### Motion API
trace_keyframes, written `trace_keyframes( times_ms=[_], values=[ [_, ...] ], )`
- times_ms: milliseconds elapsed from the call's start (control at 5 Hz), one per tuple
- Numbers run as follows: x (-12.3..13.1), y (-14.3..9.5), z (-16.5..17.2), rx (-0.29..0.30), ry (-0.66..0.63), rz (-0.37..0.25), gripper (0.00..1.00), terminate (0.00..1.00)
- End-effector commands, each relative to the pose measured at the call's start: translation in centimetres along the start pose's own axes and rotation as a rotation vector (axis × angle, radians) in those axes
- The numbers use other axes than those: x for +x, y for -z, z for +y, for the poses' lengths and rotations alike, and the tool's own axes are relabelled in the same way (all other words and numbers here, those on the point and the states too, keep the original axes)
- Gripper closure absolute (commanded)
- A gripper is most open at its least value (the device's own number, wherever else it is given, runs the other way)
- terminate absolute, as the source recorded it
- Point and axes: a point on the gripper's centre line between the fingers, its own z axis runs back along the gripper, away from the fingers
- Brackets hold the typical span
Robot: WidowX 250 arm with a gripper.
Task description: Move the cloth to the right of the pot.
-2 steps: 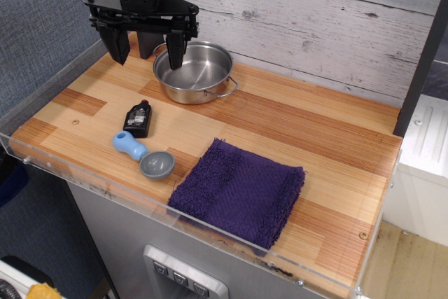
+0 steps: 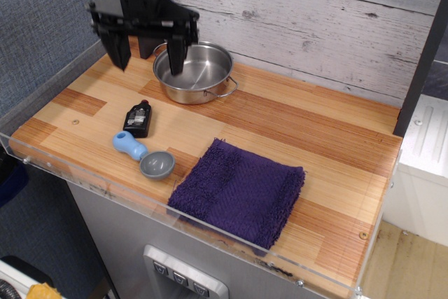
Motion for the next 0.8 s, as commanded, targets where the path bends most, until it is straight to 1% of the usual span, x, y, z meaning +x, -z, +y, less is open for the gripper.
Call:
trace_keyframes(
  times_ms=[0, 200, 400, 600],
  values=[
    [-3.6, -0.7, -3.4, -0.036, 0.146, -0.074, 0.00, 0.00],
    [-5.9, 0.0, -3.8, -0.041, 0.223, -0.073, 0.00, 0.00],
    [-8.4, 0.6, -3.6, -0.041, 0.295, -0.055, 0.00, 0.00],
    [-10.7, 1.2, -3.5, -0.051, 0.331, -0.030, 0.00, 0.00]
  ],
)
